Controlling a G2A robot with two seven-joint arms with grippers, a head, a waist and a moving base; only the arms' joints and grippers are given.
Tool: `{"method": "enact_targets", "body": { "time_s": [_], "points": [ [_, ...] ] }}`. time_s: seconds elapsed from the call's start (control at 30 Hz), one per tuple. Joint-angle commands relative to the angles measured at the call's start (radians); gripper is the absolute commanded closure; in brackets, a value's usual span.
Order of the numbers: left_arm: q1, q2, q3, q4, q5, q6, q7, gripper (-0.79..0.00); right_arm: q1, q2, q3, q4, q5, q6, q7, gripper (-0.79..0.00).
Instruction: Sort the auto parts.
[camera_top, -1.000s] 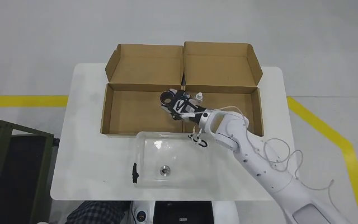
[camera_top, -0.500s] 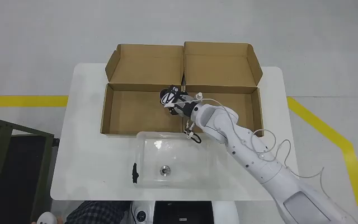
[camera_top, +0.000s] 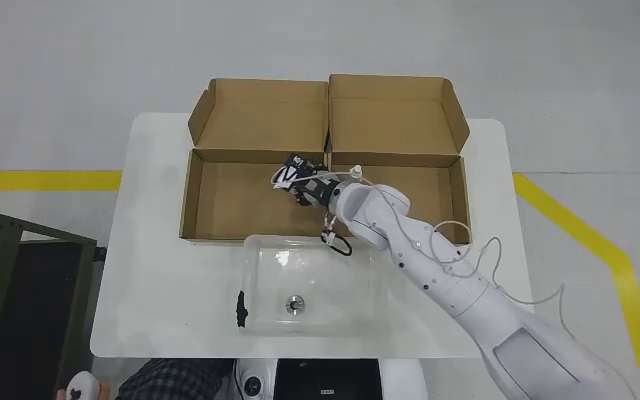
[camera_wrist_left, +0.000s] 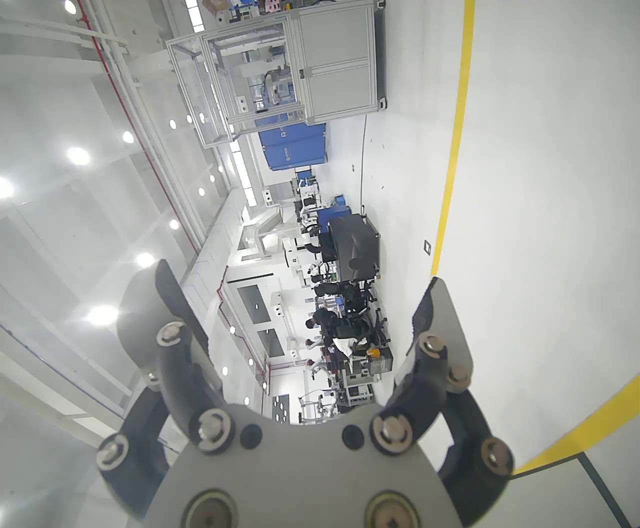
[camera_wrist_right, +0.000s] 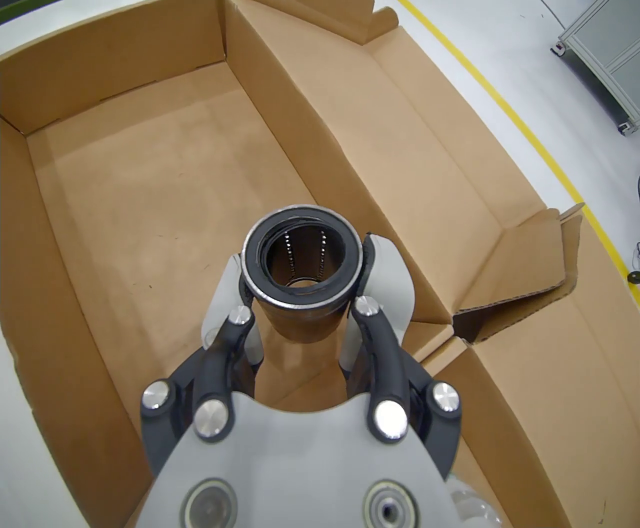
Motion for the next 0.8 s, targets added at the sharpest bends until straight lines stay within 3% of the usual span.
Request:
{"method": "enact_targets", "body": {
  "time_s": [0.0,0.5,0.77],
  "points": [
    [0.0,0.0,0.0,0.0,0.0,0.0,0.0,-0.785,0.004,-0.005,-0.002,0.01,-0.003,0.0,0.006,-0.126],
    [0.0,0.0,0.0,0.0,0.0,0.0,0.0,-0.785,-0.001,-0.028,0.012,0.046,-0.033,-0.012,0.031,-0.339],
    [0.0,0.0,0.0,0.0,0.0,0.0,0.0,-0.785,-0.027,-0.027,0.039,0.022,-0.055,-0.027,0.039,-0.409]
  ]
}}
